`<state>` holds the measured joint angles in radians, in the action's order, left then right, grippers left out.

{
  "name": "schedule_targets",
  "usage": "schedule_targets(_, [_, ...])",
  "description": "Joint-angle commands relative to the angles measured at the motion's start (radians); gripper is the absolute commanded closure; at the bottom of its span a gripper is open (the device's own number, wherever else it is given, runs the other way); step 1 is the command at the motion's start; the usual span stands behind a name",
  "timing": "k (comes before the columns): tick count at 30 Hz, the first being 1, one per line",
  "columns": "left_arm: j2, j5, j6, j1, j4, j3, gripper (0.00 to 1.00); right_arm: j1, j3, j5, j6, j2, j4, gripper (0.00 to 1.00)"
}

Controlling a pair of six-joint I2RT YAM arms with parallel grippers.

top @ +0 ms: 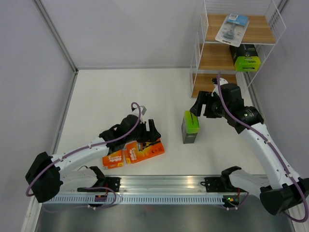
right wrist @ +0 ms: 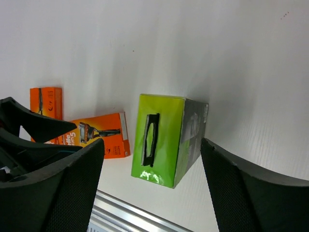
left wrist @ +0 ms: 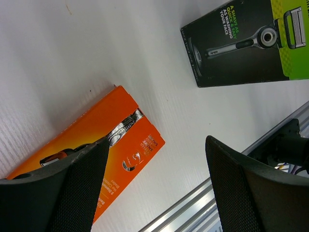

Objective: Place and organize the shaving razors onto the shelf

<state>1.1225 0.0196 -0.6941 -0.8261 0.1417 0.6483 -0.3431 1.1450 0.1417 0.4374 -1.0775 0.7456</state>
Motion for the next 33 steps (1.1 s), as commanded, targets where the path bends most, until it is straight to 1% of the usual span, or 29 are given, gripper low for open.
schedule_targets(1, [0.031, -0.013, 0.013, -0.001, -0.036, 0.059, 0.14, 0.000, 0.064, 0.038, -0.035, 0.008, 0.032, 0.12])
schedule_targets(3, [0.048, -0.015, 0.010, -0.001, -0.042, 0.063, 0.14, -0.004, 0.079, 0.033, -0.038, 0.010, 0.055, 0.05])
schedule_targets(5, [0.071, -0.043, 0.008, -0.001, -0.048, 0.063, 0.15, -0.014, 0.110, 0.021, -0.063, -0.001, 0.086, 0.02])
schedule_targets(9, [0.074, -0.030, -0.022, -0.001, -0.051, 0.044, 0.15, -0.053, 0.130, -0.083, -0.081, -0.025, 0.161, 0.02])
schedule_targets(12, [0.065, -0.027, -0.035, -0.001, -0.060, 0.021, 0.15, -0.077, 0.122, -0.111, -0.059, -0.042, 0.150, 0.02])
schedule_targets(14, [0.062, -0.024, -0.033, -0.001, -0.057, 0.013, 0.15, -0.108, 0.146, -0.160, -0.046, -0.083, 0.170, 0.02])
schedule_targets(15, [0.060, -0.024, -0.033, -0.001, -0.050, 0.007, 0.15, -0.144, 0.156, -0.194, -0.037, -0.099, 0.184, 0.02])
schedule_targets(16, [0.059, -0.024, -0.036, -0.001, -0.036, 0.005, 0.15, -0.161, 0.165, -0.250, -0.031, -0.131, 0.196, 0.02])
schedule_targets(18, [0.054, 0.005, -0.042, -0.001, -0.025, 0.001, 0.15, -0.192, 0.182, -0.293, -0.008, -0.150, 0.222, 0.02])
schedule_targets(22, [0.039, 0.025, -0.057, -0.001, 0.007, -0.016, 0.15, -0.223, 0.170, -0.306, 0.027, -0.147, 0.196, 0.02])
schedule_targets(26, [0.005, 0.040, -0.076, 0.001, 0.015, -0.047, 0.15, -0.257, 0.165, -0.378, 0.049, -0.167, 0.225, 0.02])
schedule_targets(33, [-0.013, 0.052, -0.073, -0.001, 0.036, -0.052, 0.15, -0.296, 0.114, -0.363, 0.103, -0.177, 0.184, 0.04])
